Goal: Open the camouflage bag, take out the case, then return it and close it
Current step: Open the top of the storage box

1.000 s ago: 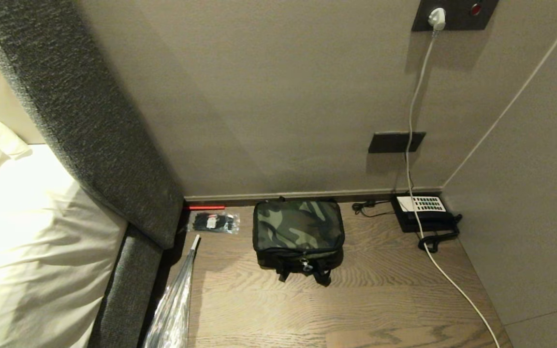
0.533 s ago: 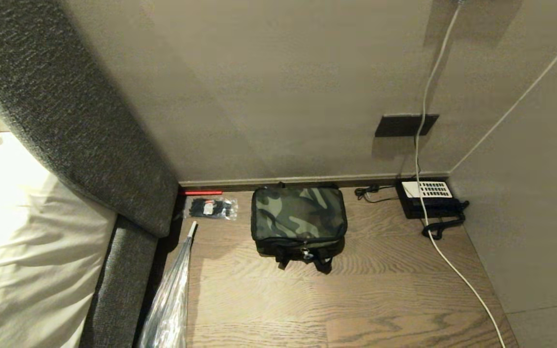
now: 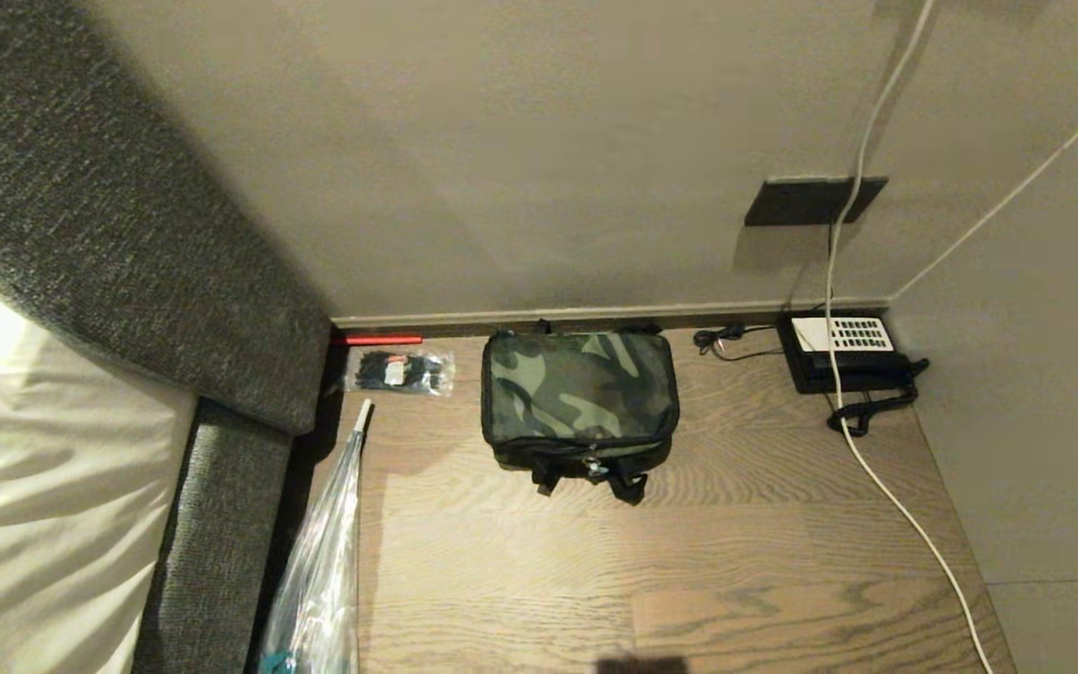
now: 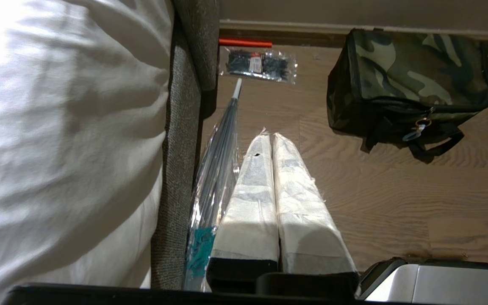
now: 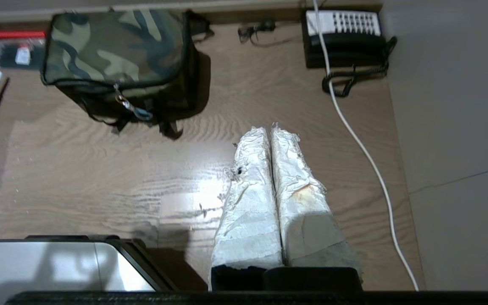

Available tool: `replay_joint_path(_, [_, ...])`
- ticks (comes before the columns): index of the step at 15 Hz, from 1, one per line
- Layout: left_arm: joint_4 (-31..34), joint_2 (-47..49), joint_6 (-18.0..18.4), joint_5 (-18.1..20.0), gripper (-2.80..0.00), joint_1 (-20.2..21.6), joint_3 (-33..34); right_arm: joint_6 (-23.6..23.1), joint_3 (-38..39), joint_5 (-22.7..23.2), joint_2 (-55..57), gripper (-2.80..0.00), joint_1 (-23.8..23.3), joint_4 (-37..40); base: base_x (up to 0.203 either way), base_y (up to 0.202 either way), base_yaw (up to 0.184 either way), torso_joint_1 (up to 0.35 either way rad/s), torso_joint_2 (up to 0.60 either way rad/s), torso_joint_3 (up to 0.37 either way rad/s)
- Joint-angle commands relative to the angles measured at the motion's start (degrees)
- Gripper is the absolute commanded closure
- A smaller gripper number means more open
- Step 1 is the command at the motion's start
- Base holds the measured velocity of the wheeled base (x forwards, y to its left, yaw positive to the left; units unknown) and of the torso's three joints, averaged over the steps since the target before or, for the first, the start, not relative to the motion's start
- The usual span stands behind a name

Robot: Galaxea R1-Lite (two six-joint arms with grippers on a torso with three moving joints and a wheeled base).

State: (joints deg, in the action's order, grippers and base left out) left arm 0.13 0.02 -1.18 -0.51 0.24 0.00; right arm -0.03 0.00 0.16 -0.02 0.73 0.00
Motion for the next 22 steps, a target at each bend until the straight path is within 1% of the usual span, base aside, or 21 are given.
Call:
replay_joint_path(1, [0.04,-0.11,-0.05,-0.02,0.0,0.02,0.18,-0.05,0.0,0.02,-0.15,0.0,-0.03,0.0,0.0,0.0,0.0,0.004,0.0,-0.201])
replay_joint_path(22, [-0.05,-0.11,0.04,-0.02,0.0,0.02,0.18,0.03,0.0,0.02,-0.15,0.0,-0.03,0.0,0.0,0.0,0.0,0.001,0.0,-0.19])
